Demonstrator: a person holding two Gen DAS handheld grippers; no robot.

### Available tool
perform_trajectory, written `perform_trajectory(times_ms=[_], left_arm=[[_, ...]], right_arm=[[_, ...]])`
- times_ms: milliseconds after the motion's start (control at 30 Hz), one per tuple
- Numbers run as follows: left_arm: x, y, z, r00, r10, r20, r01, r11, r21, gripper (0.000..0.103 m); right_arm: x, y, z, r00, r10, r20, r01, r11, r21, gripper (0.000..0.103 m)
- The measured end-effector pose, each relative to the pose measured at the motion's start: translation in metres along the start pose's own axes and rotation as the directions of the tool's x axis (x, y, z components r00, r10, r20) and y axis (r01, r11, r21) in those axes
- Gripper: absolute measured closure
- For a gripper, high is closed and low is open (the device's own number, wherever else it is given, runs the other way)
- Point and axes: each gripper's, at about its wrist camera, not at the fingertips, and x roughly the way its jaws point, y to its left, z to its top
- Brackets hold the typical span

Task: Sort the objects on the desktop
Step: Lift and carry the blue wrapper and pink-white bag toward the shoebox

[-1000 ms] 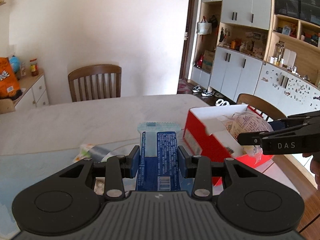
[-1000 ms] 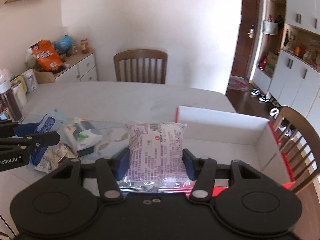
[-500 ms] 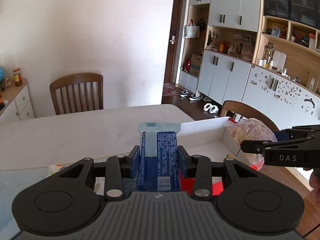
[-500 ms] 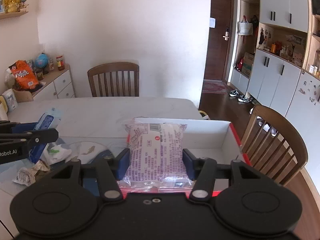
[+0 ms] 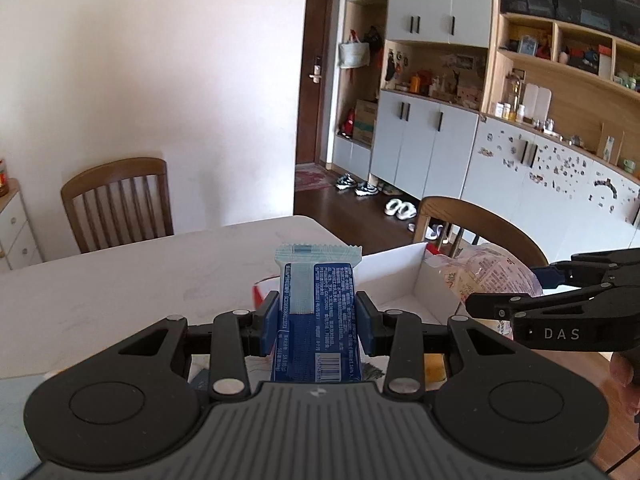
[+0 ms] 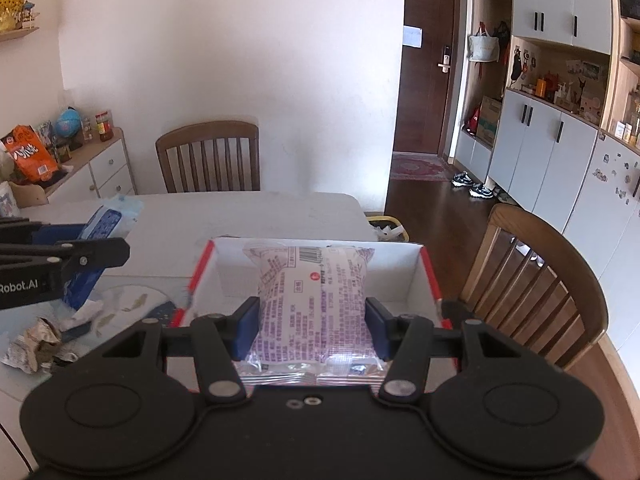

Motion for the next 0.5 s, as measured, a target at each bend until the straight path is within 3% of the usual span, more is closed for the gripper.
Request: perform_trajectory(times_ms=[500], left_arm=[[0.087, -0.013, 0.014, 0.985, -0.051, -0.163, 0.054, 0.998, 0.014, 0.065]], right_arm=[[0.046, -0.031, 0.003, 0.995, 0.044, -0.095, -0.050, 0.997, -0.057, 0.048]])
